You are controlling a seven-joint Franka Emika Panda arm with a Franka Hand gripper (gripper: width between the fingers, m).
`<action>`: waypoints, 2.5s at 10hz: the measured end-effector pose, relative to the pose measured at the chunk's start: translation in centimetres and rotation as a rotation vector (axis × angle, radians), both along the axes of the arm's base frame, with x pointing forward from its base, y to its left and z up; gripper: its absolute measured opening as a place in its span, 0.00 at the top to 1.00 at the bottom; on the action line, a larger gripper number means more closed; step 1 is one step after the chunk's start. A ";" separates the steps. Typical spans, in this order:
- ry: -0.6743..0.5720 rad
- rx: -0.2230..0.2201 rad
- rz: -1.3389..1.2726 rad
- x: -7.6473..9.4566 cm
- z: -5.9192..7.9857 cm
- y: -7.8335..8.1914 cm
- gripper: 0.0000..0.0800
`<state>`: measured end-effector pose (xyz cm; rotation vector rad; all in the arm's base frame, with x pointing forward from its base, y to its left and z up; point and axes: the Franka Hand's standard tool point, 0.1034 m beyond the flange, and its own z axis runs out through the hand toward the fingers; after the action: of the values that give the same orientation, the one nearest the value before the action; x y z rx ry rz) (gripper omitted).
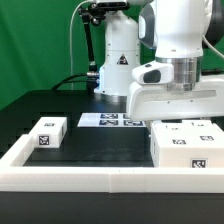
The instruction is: Assemble cabinet
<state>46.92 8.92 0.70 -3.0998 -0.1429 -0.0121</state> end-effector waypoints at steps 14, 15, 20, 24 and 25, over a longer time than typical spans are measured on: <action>-0.061 -0.005 0.005 1.7 -0.2 -1.0 0.00; -0.062 -0.005 0.005 1.7 -0.2 -0.9 0.00; -0.074 -0.005 0.026 2.5 0.1 -1.1 0.27; -0.078 -0.006 0.037 2.5 0.1 -1.4 0.73; -0.078 -0.006 0.036 2.5 0.1 -1.4 0.73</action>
Offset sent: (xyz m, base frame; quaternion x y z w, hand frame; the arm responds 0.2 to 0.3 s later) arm 0.0265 -0.0253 -0.0049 -0.0296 0.0204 -0.0408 0.9985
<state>49.38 7.54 0.82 -3.1037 -0.2023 -0.1318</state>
